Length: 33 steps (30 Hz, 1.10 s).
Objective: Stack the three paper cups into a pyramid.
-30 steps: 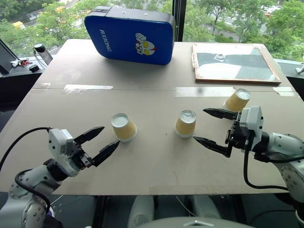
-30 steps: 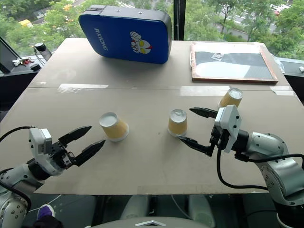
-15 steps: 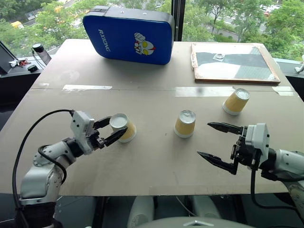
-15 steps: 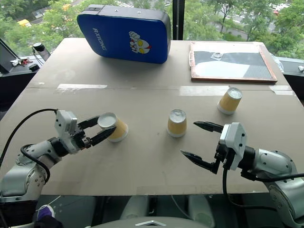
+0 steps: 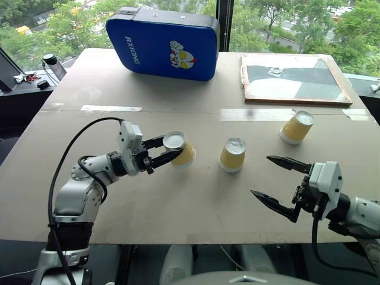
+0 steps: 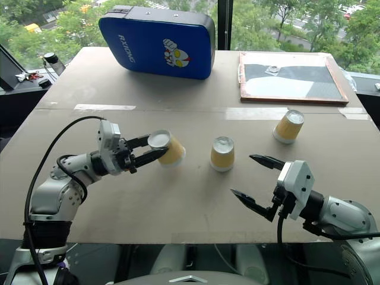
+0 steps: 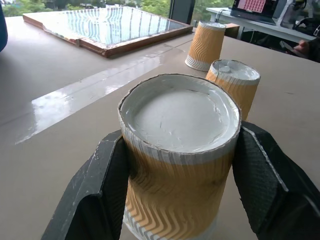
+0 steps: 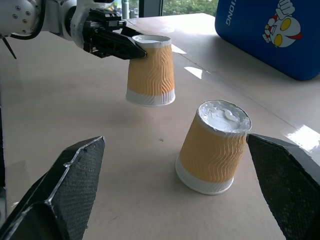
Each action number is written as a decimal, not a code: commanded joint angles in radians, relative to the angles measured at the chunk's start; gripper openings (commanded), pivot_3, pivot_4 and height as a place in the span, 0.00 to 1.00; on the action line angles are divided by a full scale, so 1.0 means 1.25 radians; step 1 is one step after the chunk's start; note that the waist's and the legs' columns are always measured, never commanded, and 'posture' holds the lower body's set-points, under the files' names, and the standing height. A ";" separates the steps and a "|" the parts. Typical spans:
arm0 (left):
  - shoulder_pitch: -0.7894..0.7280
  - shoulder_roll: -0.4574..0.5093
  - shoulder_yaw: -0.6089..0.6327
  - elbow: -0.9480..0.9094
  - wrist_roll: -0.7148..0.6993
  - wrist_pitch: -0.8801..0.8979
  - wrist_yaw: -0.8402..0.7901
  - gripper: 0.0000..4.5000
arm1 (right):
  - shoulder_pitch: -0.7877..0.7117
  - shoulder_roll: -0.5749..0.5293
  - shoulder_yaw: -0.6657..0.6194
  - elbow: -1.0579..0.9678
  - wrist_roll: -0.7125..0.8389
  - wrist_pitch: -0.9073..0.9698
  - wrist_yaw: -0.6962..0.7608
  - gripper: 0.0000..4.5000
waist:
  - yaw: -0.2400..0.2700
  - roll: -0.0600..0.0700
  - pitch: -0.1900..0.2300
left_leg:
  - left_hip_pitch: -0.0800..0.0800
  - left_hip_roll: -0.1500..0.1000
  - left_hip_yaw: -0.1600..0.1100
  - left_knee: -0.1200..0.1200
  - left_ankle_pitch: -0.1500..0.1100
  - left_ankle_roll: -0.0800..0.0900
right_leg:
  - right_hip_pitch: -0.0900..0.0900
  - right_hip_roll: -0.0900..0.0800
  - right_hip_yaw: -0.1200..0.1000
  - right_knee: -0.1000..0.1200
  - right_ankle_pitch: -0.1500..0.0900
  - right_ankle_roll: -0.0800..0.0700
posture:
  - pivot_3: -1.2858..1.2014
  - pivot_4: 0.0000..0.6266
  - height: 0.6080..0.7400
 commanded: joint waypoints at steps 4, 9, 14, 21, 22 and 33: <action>-0.079 -0.042 -0.069 0.059 0.044 -0.043 -0.040 0.53 | 0.064 0.005 -0.058 -0.043 -0.013 -0.038 -0.013 1.00 | 0.000 0.000 0.000 | 0.000 0.000 0.000 0.000 0.000 0.000 | 0.000 0.000 0.000 0.000 0.000 0.000 | 0.52 0.24 1.00; -0.105 -0.065 -0.105 0.080 0.071 -0.061 -0.056 0.53 | 0.075 0.008 -0.060 -0.046 -0.021 -0.044 -0.024 1.00 | -0.003 0.000 0.000 | 0.000 0.000 0.000 0.000 0.000 0.000 | 0.000 0.000 0.000 0.000 0.000 0.000 | 0.52 0.24 1.00; -0.114 -0.077 -0.135 0.093 0.112 -0.086 -0.061 0.53 | 0.081 0.008 -0.064 -0.051 -0.024 -0.047 -0.032 1.00 | -0.002 0.000 0.000 | 0.000 0.000 0.000 0.000 0.000 0.000 | 0.000 0.000 0.000 0.000 0.000 0.000 | 0.52 0.24 1.00; -0.121 -0.094 -0.145 0.124 0.147 -0.125 -0.057 0.53 | 0.084 0.007 -0.064 -0.056 -0.026 -0.047 -0.041 1.00 | -0.002 0.000 0.000 | 0.000 0.000 0.000 0.001 0.000 0.000 | 0.000 0.000 0.000 0.000 0.000 0.000 | 0.52 0.24 1.00; -0.124 -0.097 -0.145 0.130 0.150 -0.129 -0.057 0.53 | 0.085 0.006 -0.065 -0.057 -0.024 -0.047 -0.041 1.00 | -0.002 0.000 0.000 | 0.000 0.000 0.000 0.001 0.000 0.000 | 0.000 0.000 0.000 0.000 0.000 0.000 | 0.52 0.24 1.00; -0.111 -0.089 -0.114 0.137 0.142 -0.137 -0.065 0.98 | 0.104 0.004 -0.092 -0.056 -0.005 -0.042 -0.036 1.00 | -0.001 0.000 0.000 | 0.000 0.000 0.000 0.001 0.000 0.000 | 0.000 0.000 0.000 0.000 0.000 0.000 | 0.52 0.24 1.00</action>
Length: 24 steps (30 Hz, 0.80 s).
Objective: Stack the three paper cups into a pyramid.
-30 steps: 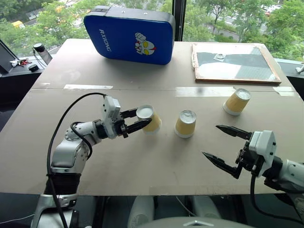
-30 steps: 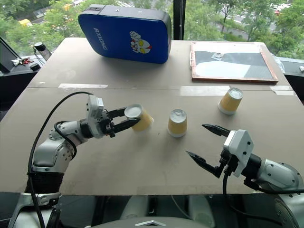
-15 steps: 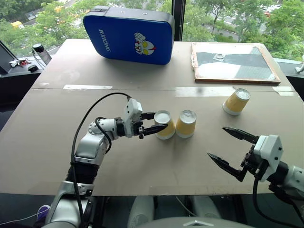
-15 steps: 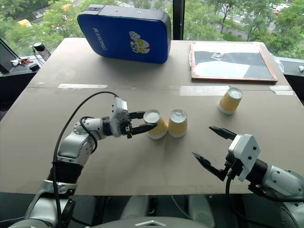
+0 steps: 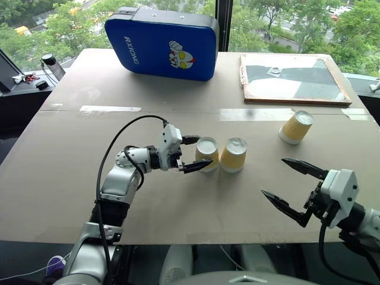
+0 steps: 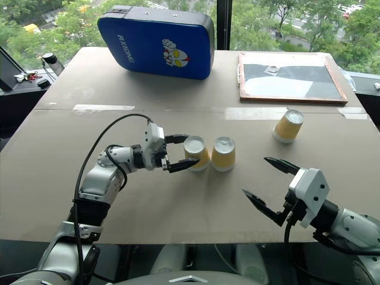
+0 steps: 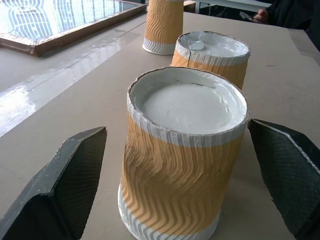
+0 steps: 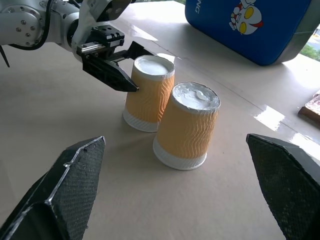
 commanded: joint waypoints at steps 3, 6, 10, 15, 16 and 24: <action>0.051 0.043 0.060 -0.097 -0.066 0.056 -0.004 0.98 | -0.023 0.003 -0.025 -0.002 0.000 0.010 -0.031 1.00 | -0.005 0.000 0.000 | 0.000 0.000 0.000 0.000 0.000 0.000 | 0.000 0.000 0.001 0.000 0.000 0.000 | 0.52 0.24 1.00; 0.122 0.090 0.118 -0.192 -0.132 0.126 -0.003 0.98 | -0.072 0.005 -0.021 0.036 0.010 0.031 -0.050 1.00 | -0.010 0.000 0.000 | 0.000 0.001 0.000 0.000 0.000 0.000 | 0.000 0.000 0.001 0.000 0.000 0.000 | 0.52 0.24 1.00; 0.244 0.161 0.225 -0.292 -0.191 0.132 -0.027 0.98 | -0.140 -0.018 -0.024 0.122 0.006 0.026 -0.018 1.00 | -0.003 0.000 0.000 | 0.001 0.001 0.000 0.000 0.000 0.000 | 0.000 0.000 0.001 0.000 0.000 0.000 | 0.52 0.24 1.00; 0.326 0.212 0.339 -0.368 -0.361 0.237 -0.066 0.98 | -0.257 -0.055 -0.027 0.280 -0.024 0.031 -0.004 1.00 | 0.004 0.000 0.000 | 0.001 0.001 0.000 0.000 0.000 0.000 | 0.000 -0.001 0.000 0.000 0.000 0.000 | 0.52 0.24 1.00; 0.337 0.232 0.358 -0.379 -0.381 0.252 -0.083 0.98 | -0.301 -0.058 -0.021 0.331 -0.043 0.042 -0.027 1.00 | 0.003 0.000 0.000 | 0.001 0.001 0.000 0.000 0.000 0.000 | 0.000 -0.001 0.000 0.000 0.000 0.000 | 0.52 0.24 1.00; 0.389 0.269 0.475 -0.428 -0.499 0.287 -0.124 0.98 | -0.598 -0.003 0.030 0.596 -0.119 0.154 -0.162 1.00 | -0.004 0.002 0.001 | 0.000 0.001 0.001 -0.001 0.000 0.000 | -0.001 0.000 0.001 0.000 0.000 0.000 | 0.52 0.24 1.00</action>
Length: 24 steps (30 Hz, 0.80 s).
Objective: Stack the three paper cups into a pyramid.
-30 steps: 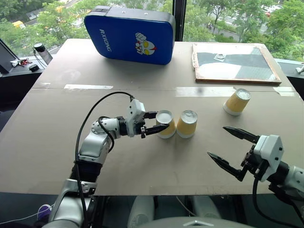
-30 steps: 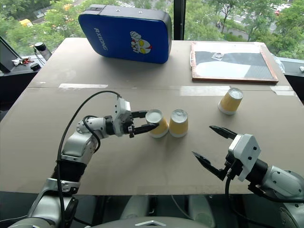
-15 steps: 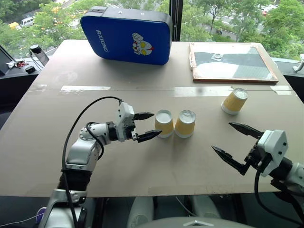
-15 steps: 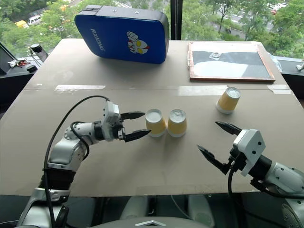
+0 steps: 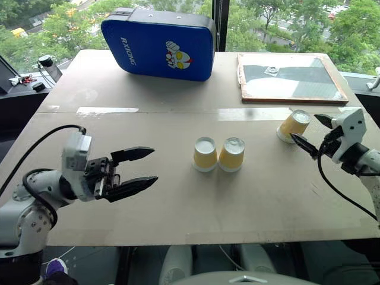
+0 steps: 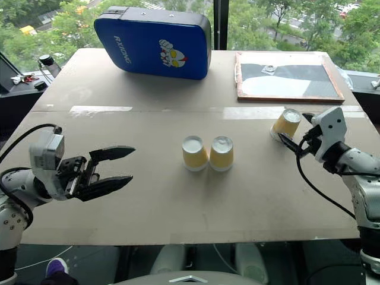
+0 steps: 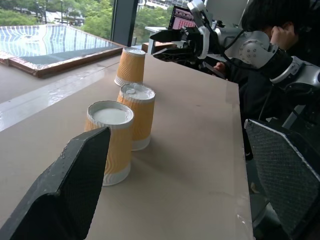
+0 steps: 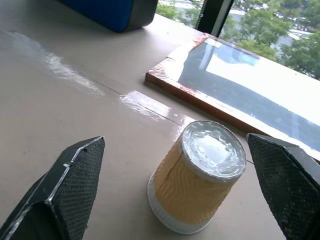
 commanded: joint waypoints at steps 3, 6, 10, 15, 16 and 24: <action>0.018 -0.010 0.049 -0.061 -0.046 -0.002 0.034 0.98 | -0.117 0.041 0.018 0.102 -0.040 0.054 -0.073 1.00 | 0.002 0.000 0.000 | -0.001 0.000 0.000 0.000 0.000 0.000 | 0.000 -0.001 0.000 -0.001 0.000 0.000 | 0.52 0.24 1.00; 0.028 -0.020 0.052 -0.081 -0.052 -0.003 0.057 0.98 | -0.161 0.058 0.020 0.160 -0.055 0.084 -0.102 1.00 | 0.002 0.000 0.000 | -0.001 -0.001 0.001 0.000 0.000 0.000 | 0.000 -0.002 0.001 -0.001 0.000 0.000 | 0.52 0.24 1.00; 0.042 -0.027 0.050 -0.103 -0.057 -0.002 0.075 0.98 | -0.181 0.061 0.018 0.198 -0.068 0.095 -0.107 1.00 | 0.001 0.000 0.000 | 0.000 -0.001 0.000 0.000 0.000 0.000 | 0.000 -0.001 0.000 -0.001 0.000 0.000 | 0.52 0.24 1.00; 0.056 -0.033 0.045 -0.114 -0.061 0.000 0.095 1.00 | -0.183 0.062 0.009 0.203 -0.058 0.100 -0.093 0.60 | -0.001 0.000 0.000 | 0.000 0.000 0.001 0.000 0.000 0.000 | 0.000 -0.001 0.001 -0.001 0.000 0.000 | 0.52 0.24 1.00; 0.058 -0.036 0.045 -0.112 -0.058 -0.001 0.099 1.00 | -0.181 0.061 0.010 0.200 -0.058 0.095 -0.088 0.52 | -0.001 0.000 0.000 | 0.000 0.000 0.001 0.000 0.000 0.000 | 0.000 -0.001 0.001 -0.001 0.000 0.000 | 0.52 0.24 1.00; 0.072 -0.068 0.042 -0.073 -0.005 -0.040 0.130 1.00 | -0.199 0.053 -0.003 0.092 0.017 0.120 -0.019 0.45 | -0.001 0.001 0.001 | 0.000 0.000 0.001 0.000 0.000 0.000 | 0.000 -0.001 0.001 -0.001 0.000 0.000 | 0.52 0.24 1.00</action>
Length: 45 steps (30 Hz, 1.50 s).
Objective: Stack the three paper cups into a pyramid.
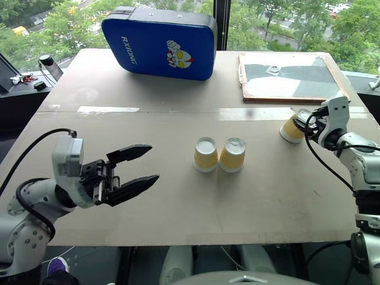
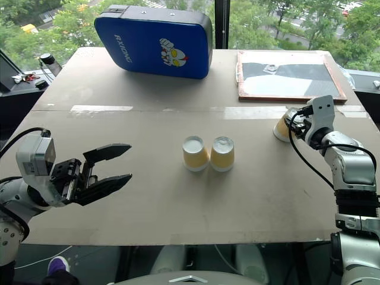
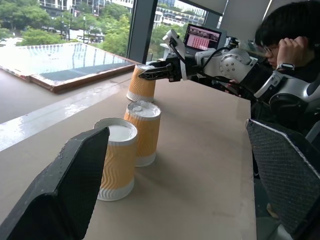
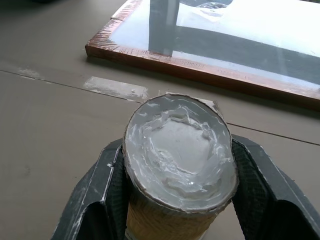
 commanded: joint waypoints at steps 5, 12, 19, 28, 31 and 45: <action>0.058 -0.031 0.030 0.068 0.084 -0.102 -0.032 1.00 | -0.109 -0.011 0.018 -0.314 0.210 0.158 0.114 0.45 | -0.006 0.002 0.001 | 0.000 0.001 0.000 -0.001 0.000 0.000 | -0.001 0.001 0.001 0.000 0.000 0.000 | 0.52 0.24 1.00; 0.098 -0.017 0.071 0.116 0.051 -0.104 -0.106 1.00 | -0.223 0.011 0.122 -0.420 0.303 0.288 0.135 0.45 | 0.003 -0.001 0.000 | 0.000 0.004 -0.001 -0.001 0.000 0.000 | 0.000 0.000 -0.002 0.000 0.000 0.000 | 0.52 0.24 1.00; 0.118 -0.014 0.108 0.133 0.039 -0.101 -0.139 1.00 | -0.218 -0.022 0.222 -0.434 0.253 0.258 0.185 0.45 | 0.000 -0.001 0.000 | -0.001 0.002 -0.001 0.000 0.000 0.000 | -0.001 -0.001 -0.002 0.000 0.000 0.000 | 0.52 0.24 1.00; 0.108 -0.009 0.123 0.137 0.029 -0.091 -0.146 1.00 | -0.205 -0.002 0.265 -0.418 0.210 0.228 0.197 0.45 | -0.001 -0.001 0.000 | -0.001 0.003 -0.001 -0.001 0.000 0.000 | -0.001 -0.001 -0.001 0.000 0.000 0.000 | 0.52 0.24 1.00; 0.097 -0.012 0.121 0.131 0.016 -0.083 -0.137 1.00 | -0.198 -0.005 0.286 -0.415 0.193 0.221 0.208 0.45 | -0.001 -0.001 0.000 | -0.001 0.003 -0.001 -0.001 0.000 0.000 | -0.001 -0.001 -0.001 0.000 0.000 0.000 | 0.52 0.24 1.00; 0.081 -0.058 0.049 0.095 0.066 -0.056 0.014 1.00 | -0.102 -0.092 0.122 -0.521 0.234 0.155 0.287 0.97 | 0.004 -0.001 0.000 | -0.001 0.003 -0.001 -0.001 0.000 0.000 | -0.001 -0.001 -0.001 0.000 0.000 0.000 | 0.52 0.24 1.00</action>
